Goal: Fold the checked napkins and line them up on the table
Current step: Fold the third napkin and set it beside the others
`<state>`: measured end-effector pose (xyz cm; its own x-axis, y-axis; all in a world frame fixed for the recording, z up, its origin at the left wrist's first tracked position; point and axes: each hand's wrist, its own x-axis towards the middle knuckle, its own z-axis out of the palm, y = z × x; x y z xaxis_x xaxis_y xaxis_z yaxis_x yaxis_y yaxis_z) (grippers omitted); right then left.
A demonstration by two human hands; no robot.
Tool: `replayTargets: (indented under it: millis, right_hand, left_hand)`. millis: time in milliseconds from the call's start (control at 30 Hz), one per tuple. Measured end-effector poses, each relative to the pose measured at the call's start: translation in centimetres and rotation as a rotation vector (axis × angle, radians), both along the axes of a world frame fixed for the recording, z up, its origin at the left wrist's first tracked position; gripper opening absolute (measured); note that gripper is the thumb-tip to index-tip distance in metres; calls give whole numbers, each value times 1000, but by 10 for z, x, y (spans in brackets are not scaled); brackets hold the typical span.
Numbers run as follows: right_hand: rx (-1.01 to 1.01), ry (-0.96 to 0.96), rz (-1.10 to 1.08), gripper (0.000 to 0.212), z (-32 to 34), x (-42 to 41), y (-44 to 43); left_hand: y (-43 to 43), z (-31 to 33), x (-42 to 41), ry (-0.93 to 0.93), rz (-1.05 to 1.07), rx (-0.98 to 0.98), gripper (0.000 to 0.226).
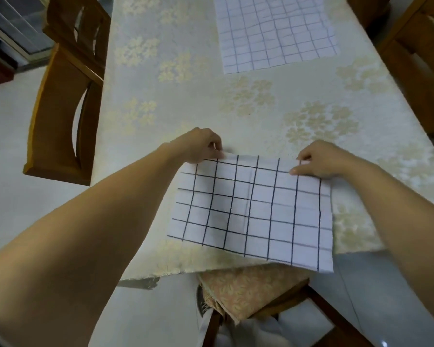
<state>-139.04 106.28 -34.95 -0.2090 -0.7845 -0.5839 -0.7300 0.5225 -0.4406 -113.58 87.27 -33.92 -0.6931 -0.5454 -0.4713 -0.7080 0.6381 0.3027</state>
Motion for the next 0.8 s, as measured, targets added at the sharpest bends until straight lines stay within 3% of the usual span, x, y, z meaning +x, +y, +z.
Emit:
replayTargets:
  millis: [167, 233, 333, 400, 467, 567, 800]
  right_hand:
    - [-243, 108, -263, 38, -19, -22, -15]
    - [-354, 200, -359, 40, -26, -20, -17]
    - [-612, 484, -294, 55, -32, 6, -18]
    - [-760, 439, -134, 54, -35, 41, -22]
    - [-724, 398, 69, 53, -45, 80, -26]
    - [-479, 391, 231, 58, -67, 108, -33]
    - [-282, 513, 182, 78, -77, 52, -10]
  left_hand:
    - [7, -31, 25, 56, 252, -24, 18]
    - [12, -41, 29, 93, 312, -199, 24]
    - [41, -49, 22, 287, 398, -506, 47]
    - [70, -53, 11, 401, 344, -514, 47]
    - [95, -64, 1, 352, 242, -410, 50]
    - [104, -82, -1, 215, 255, -279, 60]
    - [87, -82, 58, 91, 282, -308, 66]
